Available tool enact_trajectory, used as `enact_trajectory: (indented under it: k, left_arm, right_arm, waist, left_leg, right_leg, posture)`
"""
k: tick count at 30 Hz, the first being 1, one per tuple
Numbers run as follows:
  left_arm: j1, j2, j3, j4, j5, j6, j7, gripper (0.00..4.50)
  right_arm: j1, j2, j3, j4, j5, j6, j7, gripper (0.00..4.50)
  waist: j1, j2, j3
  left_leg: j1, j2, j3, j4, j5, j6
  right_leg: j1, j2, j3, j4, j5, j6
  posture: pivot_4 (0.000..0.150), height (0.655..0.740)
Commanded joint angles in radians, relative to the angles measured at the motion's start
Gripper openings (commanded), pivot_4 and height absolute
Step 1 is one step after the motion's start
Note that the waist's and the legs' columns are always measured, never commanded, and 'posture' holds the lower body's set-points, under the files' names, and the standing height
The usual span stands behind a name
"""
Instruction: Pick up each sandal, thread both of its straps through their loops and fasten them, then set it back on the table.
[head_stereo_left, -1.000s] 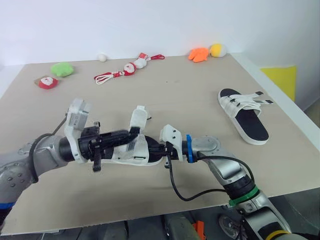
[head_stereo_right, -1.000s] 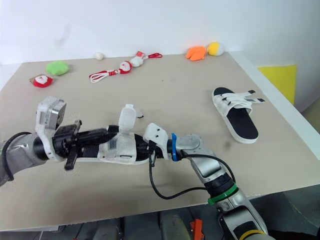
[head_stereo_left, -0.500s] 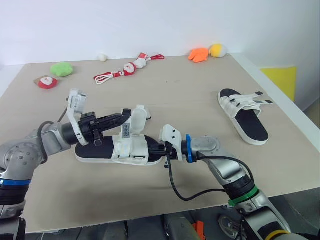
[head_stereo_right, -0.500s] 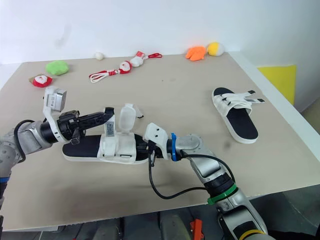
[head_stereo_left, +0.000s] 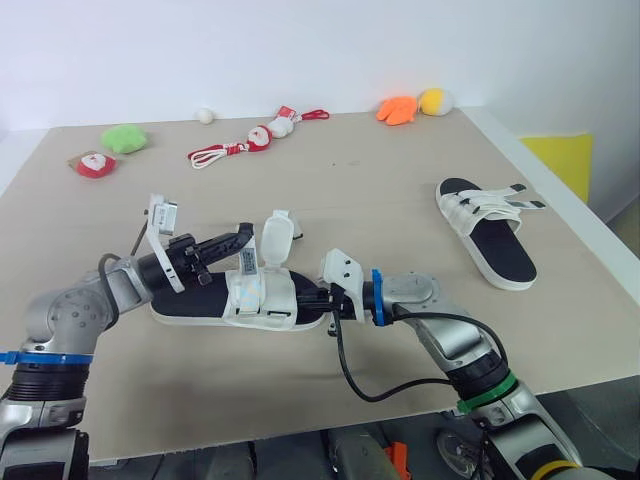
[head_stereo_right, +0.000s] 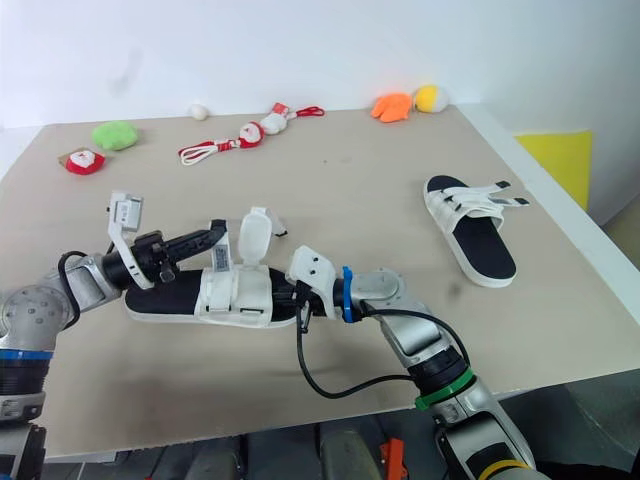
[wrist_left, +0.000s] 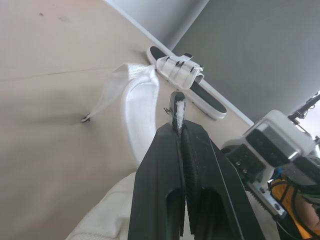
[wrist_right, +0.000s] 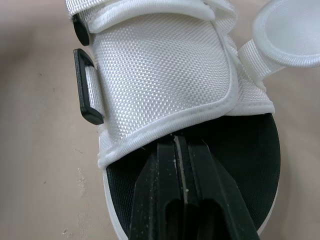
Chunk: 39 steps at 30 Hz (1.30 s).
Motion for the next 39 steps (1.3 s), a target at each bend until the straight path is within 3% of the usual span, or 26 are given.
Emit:
enact_trajectory:
  k: [1,39]
  left_arm:
    - [-0.011,-0.015,0.044,0.012,0.027,-0.003,-0.016,0.04]
    - [0.022,-0.091,-0.024,0.110,0.392,-0.098,-0.160,0.04]
  right_arm:
    - [0.018,-0.004,0.015,0.018,-0.026,0.022,-0.016,0.00]
    - [0.009,-0.005,0.006,0.012,-0.018,0.024,-0.010,0.00]
  waist:
    - [0.000,0.000,0.000]
    - [0.000,-0.001,-0.001]
  left_leg:
    - [0.000,0.000,0.000,0.000,0.000,0.000]
    - [0.000,0.000,0.000,0.000,0.000,0.000]
  right_leg:
    - [0.000,0.000,0.000,0.000,0.000,0.000]
    - [0.000,0.000,0.000,0.000,0.000,0.000]
  posture:
    - [0.150,0.7400]
    - [0.150,0.7400]
